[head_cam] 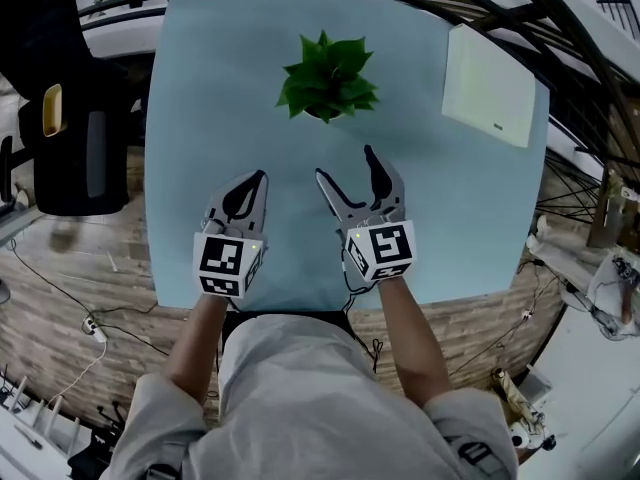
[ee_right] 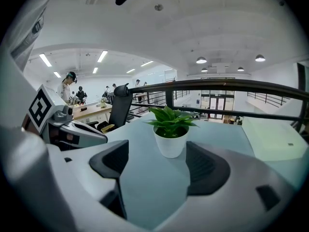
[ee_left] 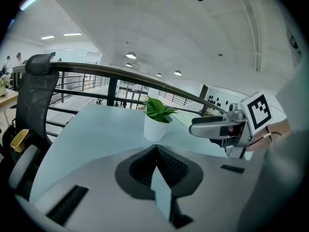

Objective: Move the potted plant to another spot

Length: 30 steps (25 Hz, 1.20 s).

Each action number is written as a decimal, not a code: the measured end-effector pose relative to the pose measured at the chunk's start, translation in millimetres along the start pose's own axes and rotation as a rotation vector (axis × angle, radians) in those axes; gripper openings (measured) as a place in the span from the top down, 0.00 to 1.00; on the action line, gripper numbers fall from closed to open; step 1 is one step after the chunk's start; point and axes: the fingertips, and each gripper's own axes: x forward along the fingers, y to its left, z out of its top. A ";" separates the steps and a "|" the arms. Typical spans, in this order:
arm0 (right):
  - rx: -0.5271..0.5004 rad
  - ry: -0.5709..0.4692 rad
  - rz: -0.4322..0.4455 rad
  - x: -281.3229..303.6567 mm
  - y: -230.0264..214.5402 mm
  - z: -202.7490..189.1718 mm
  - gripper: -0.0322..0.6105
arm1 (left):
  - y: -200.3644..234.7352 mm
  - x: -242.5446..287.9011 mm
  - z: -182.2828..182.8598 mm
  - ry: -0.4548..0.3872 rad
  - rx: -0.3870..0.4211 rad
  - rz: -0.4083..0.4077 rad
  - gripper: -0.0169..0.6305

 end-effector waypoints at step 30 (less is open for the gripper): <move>-0.062 -0.030 -0.067 129.8 -40.6 13.1 0.13 | 35.2 26.9 -9.1 0.033 -0.035 0.015 0.95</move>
